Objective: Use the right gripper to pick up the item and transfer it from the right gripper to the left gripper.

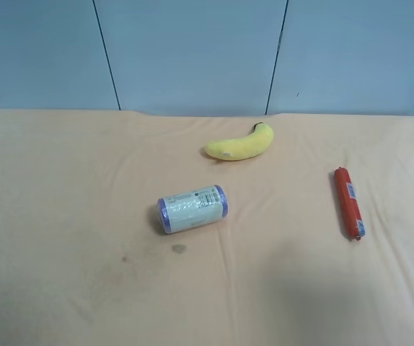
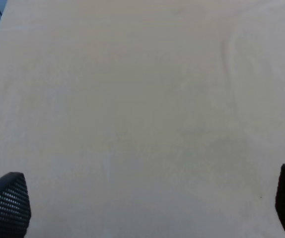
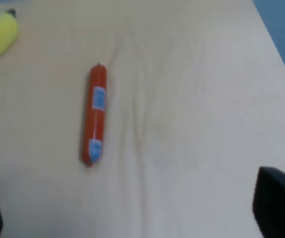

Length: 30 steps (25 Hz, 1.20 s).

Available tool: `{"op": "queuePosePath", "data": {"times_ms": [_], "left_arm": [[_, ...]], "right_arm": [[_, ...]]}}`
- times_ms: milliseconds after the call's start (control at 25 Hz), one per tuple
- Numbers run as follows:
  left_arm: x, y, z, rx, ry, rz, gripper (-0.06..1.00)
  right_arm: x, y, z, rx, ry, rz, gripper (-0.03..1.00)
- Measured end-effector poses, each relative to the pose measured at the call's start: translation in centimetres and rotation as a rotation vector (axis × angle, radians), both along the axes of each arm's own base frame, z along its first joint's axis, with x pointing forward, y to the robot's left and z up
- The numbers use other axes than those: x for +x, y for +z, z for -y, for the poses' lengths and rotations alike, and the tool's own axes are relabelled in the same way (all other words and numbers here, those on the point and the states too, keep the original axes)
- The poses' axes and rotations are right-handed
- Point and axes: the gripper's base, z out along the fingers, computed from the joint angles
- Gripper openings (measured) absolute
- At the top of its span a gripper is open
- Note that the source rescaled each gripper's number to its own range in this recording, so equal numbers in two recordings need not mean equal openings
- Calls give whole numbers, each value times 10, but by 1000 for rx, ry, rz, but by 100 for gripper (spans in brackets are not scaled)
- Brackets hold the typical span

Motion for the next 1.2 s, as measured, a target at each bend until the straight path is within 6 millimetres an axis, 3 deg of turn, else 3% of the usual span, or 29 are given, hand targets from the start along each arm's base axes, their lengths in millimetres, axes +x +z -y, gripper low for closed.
{"op": "queuePosePath", "data": {"times_ms": [480,800,1200], "left_arm": [[0,0,0,0,0,0,100],[0,0,0,0,0,0,100],[0,0,0,0,0,0,100]], "right_arm": [[98,-12,3,21,-62,-271,100],[151,-46,2,43,-87,-440,100],[202,-93,0,88,-111,-523,100]]}}
